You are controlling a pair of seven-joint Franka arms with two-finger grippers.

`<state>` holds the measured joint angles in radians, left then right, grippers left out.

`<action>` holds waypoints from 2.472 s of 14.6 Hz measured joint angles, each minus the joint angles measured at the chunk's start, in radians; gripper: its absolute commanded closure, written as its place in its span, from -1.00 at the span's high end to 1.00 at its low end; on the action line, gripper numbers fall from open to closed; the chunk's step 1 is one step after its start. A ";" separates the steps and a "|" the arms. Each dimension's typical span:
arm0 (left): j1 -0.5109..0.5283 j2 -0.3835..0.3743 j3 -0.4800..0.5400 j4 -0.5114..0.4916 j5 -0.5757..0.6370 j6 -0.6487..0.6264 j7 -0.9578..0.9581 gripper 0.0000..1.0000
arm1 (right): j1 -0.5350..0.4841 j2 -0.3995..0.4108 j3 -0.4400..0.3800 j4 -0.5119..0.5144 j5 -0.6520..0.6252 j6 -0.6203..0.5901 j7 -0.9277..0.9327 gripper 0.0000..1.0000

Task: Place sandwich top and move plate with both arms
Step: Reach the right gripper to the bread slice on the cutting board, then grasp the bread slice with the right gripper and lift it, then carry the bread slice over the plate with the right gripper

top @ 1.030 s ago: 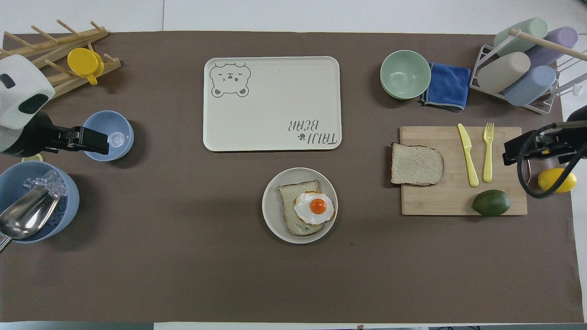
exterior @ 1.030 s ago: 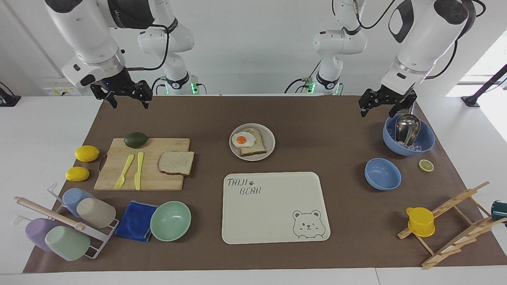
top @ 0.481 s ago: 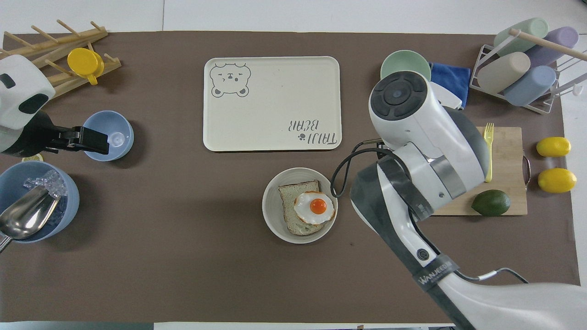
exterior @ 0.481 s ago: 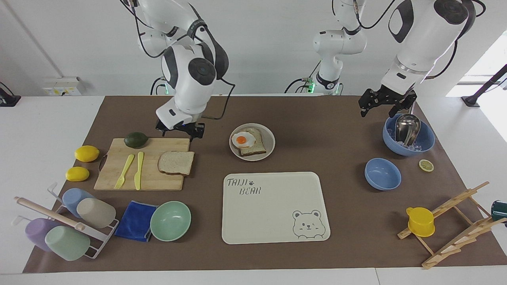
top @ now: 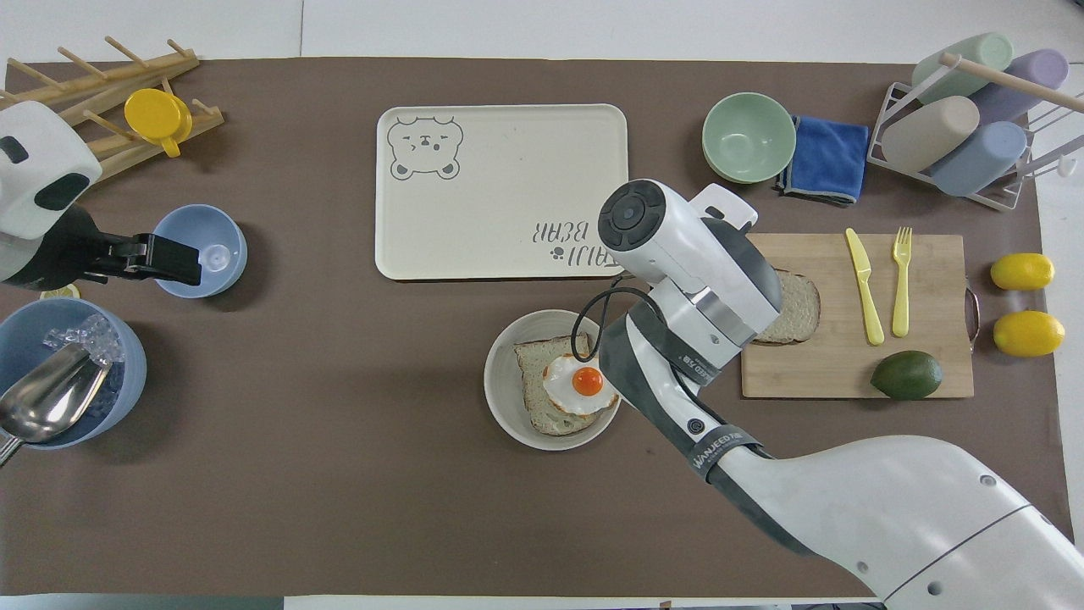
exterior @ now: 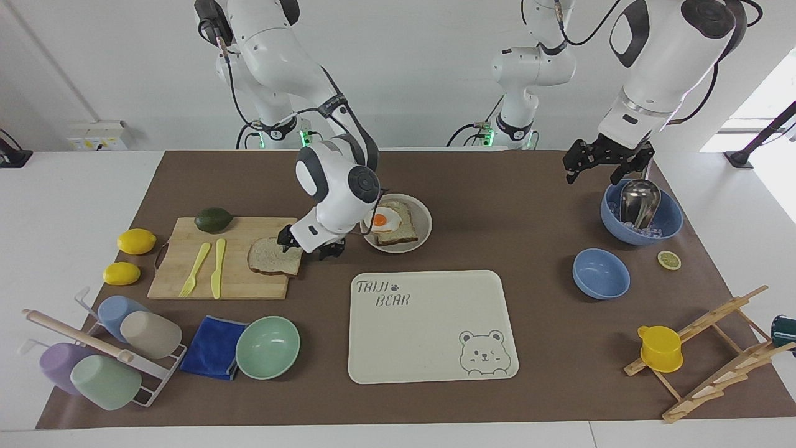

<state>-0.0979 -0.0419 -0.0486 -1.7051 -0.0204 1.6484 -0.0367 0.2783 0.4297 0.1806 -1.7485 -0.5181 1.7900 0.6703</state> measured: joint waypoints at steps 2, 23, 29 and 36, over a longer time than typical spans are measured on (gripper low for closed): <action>0.000 0.000 0.000 0.000 0.000 0.000 0.000 1.00 | 0.003 -0.001 0.000 -0.029 -0.025 0.003 0.001 1.00; 0.000 0.000 0.000 0.000 0.000 0.000 0.000 1.00 | 0.003 -0.053 0.019 -0.150 -0.134 0.020 0.000 -1.00; 0.000 0.000 0.000 0.000 0.000 0.000 0.000 1.00 | 0.005 -0.049 0.177 0.058 -0.136 -0.289 -0.030 -1.00; 0.000 0.000 0.000 0.000 0.000 0.000 0.000 1.00 | 0.006 -0.088 0.410 0.145 -0.073 -0.536 0.067 -1.00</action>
<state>-0.0979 -0.0419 -0.0486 -1.7051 -0.0204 1.6484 -0.0367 0.2848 0.3414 0.5906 -1.6037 -0.5916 1.2537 0.7372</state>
